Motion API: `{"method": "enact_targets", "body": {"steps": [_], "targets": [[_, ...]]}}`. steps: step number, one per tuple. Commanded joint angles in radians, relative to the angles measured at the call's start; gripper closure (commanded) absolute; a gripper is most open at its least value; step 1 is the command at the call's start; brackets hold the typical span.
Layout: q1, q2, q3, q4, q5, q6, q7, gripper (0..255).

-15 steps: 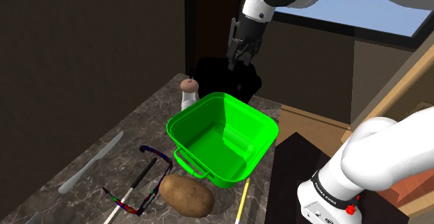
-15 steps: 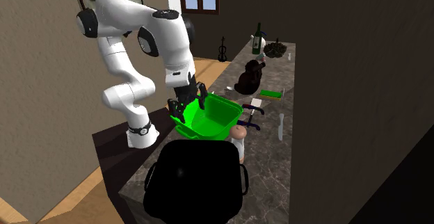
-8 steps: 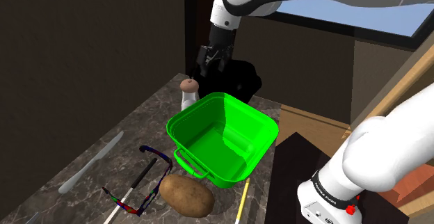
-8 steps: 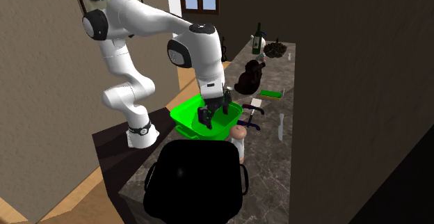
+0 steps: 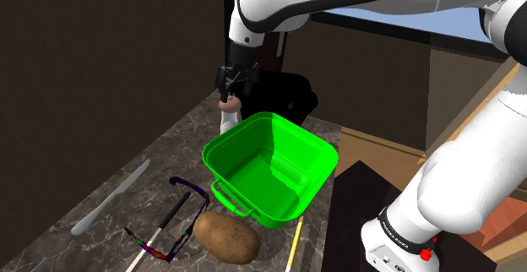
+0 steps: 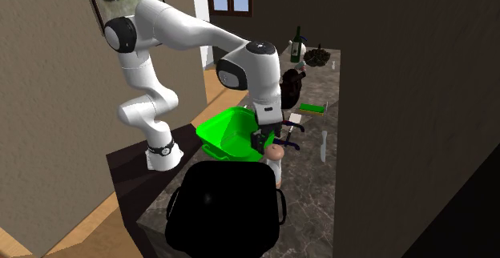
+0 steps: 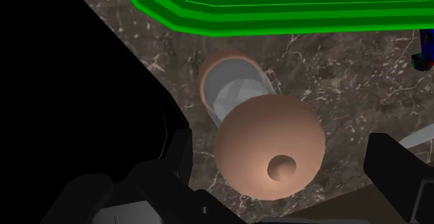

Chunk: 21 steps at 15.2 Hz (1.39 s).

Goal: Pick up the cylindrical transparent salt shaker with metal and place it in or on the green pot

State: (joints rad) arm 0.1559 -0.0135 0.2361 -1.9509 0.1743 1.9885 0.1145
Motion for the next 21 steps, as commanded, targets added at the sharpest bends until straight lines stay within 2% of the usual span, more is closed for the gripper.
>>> {"method": "enact_targets", "body": {"steps": [1,4,12,13,21], "targets": [[0.003,0.007,0.003,-0.021,0.001,0.028,0.000,0],[0.007,0.022,0.007,-0.051,0.000,0.074,0.001,0],[0.007,0.022,0.007,-0.051,0.000,0.074,0.001,0],[0.007,0.022,0.007,-0.051,0.000,0.074,0.001,255],[0.007,0.023,0.007,-0.050,0.000,0.074,0.001,255]]}}
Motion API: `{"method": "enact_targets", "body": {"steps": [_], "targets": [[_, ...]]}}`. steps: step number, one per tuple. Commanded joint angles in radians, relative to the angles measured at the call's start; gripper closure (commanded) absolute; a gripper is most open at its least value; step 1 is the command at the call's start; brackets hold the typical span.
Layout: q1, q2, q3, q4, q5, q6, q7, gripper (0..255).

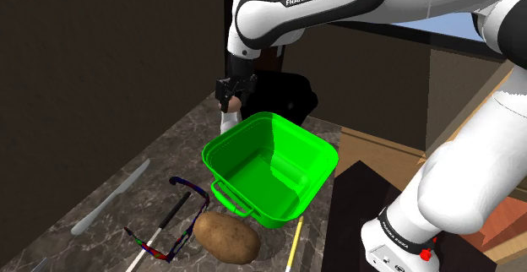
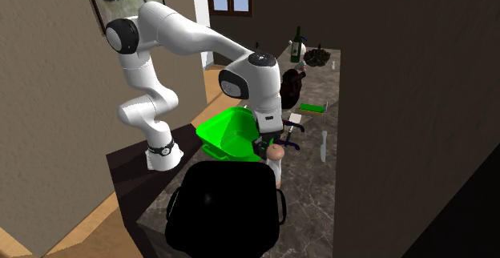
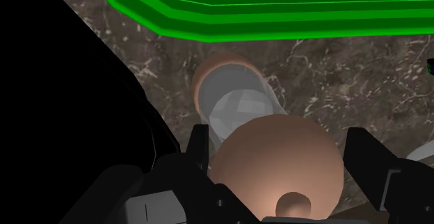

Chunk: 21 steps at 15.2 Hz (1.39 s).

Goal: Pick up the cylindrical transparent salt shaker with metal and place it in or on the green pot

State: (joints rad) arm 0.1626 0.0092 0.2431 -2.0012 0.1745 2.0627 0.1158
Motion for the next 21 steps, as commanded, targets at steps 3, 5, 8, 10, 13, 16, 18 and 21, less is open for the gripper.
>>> {"method": "enact_targets", "body": {"steps": [3,5,8,10,13,16,18,21], "targets": [[-0.001,-0.008,-0.001,0.018,0.000,-0.026,0.003,255],[-0.002,-0.014,-0.002,0.038,-0.001,-0.052,0.006,255],[-0.003,-0.022,-0.003,0.070,-0.002,-0.090,0.010,255],[-0.003,-0.026,-0.003,0.092,-0.002,-0.117,0.014,255],[-0.004,-0.030,-0.004,0.127,-0.004,-0.156,0.019,255],[-0.005,-0.033,-0.005,0.164,-0.005,-0.195,0.024,255],[-0.005,-0.034,-0.005,0.190,-0.006,-0.222,0.028,255],[-0.006,-0.033,-0.006,0.231,-0.008,-0.261,0.034,255]]}}
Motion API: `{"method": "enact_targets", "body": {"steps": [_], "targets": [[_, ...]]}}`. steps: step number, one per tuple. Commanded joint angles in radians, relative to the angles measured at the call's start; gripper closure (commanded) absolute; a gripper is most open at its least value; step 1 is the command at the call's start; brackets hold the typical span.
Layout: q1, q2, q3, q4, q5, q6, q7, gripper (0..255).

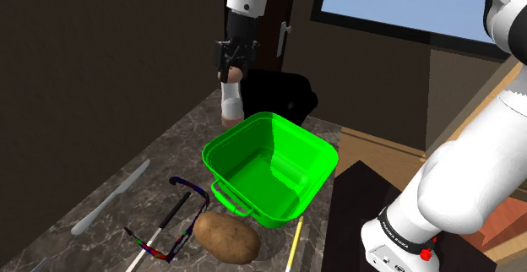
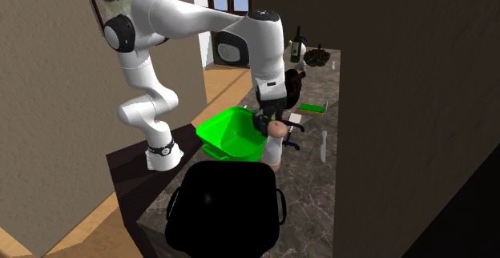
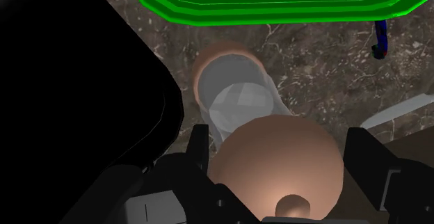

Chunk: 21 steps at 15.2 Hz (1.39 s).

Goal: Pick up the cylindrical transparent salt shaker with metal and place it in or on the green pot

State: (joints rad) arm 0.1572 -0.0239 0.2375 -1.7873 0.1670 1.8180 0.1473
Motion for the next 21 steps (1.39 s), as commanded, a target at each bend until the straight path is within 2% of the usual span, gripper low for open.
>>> {"method": "enact_targets", "body": {"steps": [1,21], "targets": [[0.000,0.001,-0.001,0.031,-0.001,-0.030,0.004,255],[0.002,0.071,0.002,0.388,-0.022,-0.314,0.054,255]]}}
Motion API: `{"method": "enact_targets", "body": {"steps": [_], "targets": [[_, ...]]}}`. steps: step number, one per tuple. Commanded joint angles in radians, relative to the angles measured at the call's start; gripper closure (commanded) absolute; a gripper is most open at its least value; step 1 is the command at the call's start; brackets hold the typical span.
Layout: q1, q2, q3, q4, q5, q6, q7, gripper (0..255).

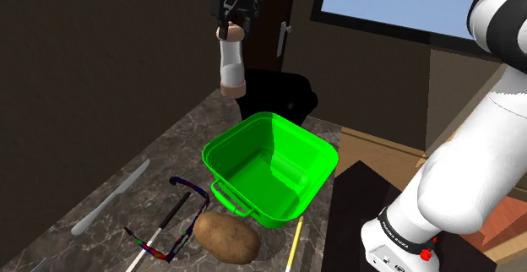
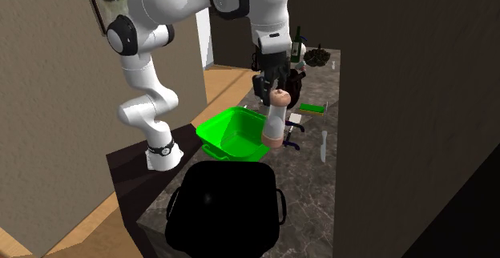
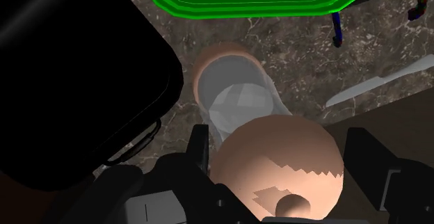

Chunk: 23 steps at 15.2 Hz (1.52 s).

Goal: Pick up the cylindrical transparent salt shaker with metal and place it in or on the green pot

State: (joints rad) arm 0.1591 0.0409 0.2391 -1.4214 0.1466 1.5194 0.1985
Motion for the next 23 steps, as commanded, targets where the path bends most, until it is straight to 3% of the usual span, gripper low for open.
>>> {"method": "enact_targets", "body": {"steps": [1,9,18,23], "targets": [[0.001,0.009,0.001,0.031,-0.002,-0.022,0.004,255],[0.014,-0.263,0.007,-0.183,0.064,-0.067,0.037,255],[0.048,-0.521,0.016,-0.300,0.132,-0.190,0.106,255],[0.052,-0.561,0.017,-0.405,0.138,-0.126,0.089,255]]}}
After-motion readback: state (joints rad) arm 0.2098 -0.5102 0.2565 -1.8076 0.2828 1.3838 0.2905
